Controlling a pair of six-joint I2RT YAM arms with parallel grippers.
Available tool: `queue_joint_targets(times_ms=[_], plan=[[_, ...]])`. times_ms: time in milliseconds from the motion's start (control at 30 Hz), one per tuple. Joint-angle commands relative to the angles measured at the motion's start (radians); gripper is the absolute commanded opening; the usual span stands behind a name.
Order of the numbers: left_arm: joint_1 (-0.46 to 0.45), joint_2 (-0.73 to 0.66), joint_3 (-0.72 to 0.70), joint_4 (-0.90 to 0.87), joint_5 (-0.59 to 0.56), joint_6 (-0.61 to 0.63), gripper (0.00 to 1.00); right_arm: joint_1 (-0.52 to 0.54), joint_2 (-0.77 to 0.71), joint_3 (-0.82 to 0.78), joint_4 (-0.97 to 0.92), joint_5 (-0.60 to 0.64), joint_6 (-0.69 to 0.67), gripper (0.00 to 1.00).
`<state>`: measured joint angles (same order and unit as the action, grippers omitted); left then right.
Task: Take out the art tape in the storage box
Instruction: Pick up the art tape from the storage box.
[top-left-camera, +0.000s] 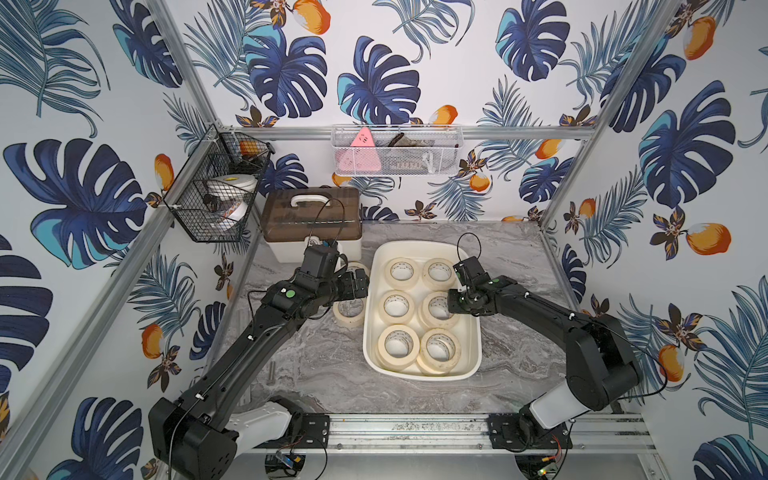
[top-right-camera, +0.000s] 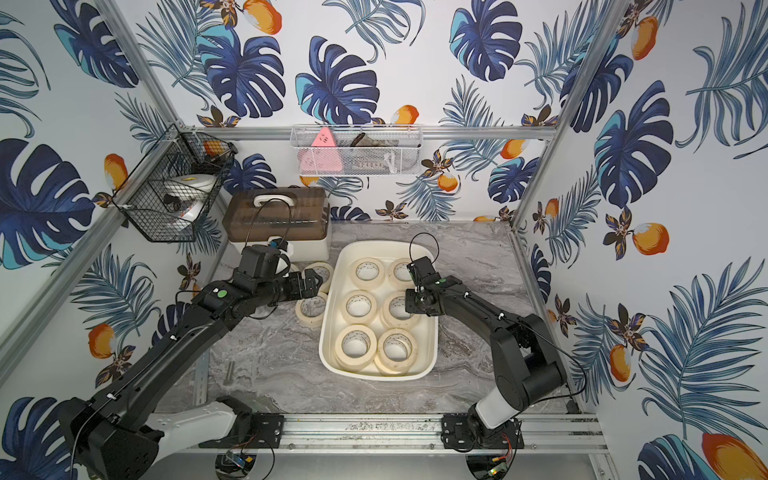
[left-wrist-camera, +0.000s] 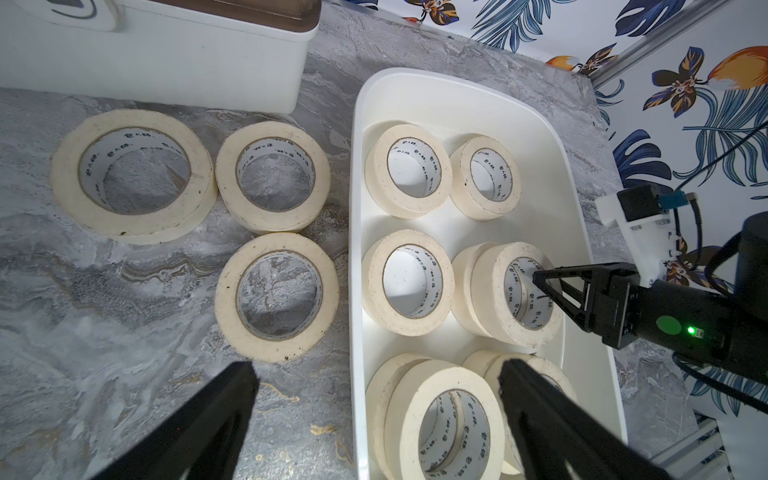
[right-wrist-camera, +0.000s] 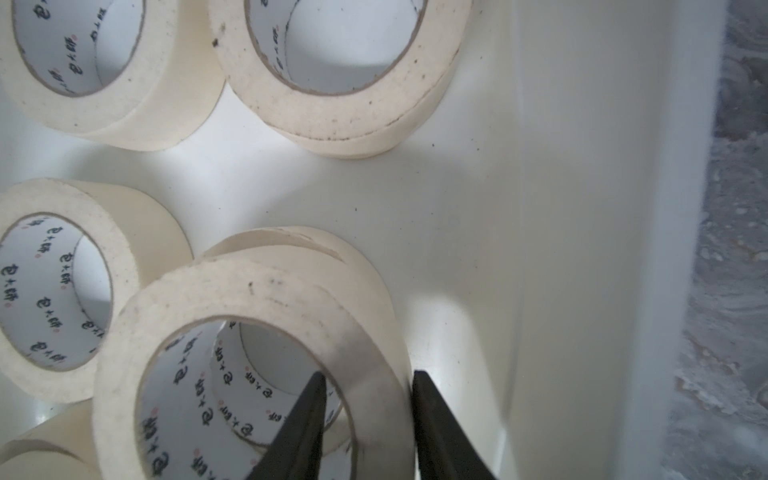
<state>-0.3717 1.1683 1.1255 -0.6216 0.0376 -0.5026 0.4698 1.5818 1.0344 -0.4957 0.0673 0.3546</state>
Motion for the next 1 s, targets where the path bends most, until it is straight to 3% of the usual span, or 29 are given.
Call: queue_joint_targets(times_ms=[0,233,500,967], plan=[[-0.001,0.000,0.002,0.008,0.006,-0.008,0.99,0.001,0.002,0.013,0.013,0.003,-0.022,0.34],[-0.001,-0.019,-0.002,0.024,0.014,-0.015,0.99,0.001,0.021,0.045,-0.017,0.062,-0.049,0.29],[-0.001,-0.019,0.002,0.019,0.014,-0.014,0.99,0.003,0.021,0.056,-0.019,0.039,-0.055,0.07],[-0.042,0.051,0.153,-0.141,-0.106,0.040,0.94,0.062,-0.078,0.248,-0.119,-0.041,-0.017,0.02]])
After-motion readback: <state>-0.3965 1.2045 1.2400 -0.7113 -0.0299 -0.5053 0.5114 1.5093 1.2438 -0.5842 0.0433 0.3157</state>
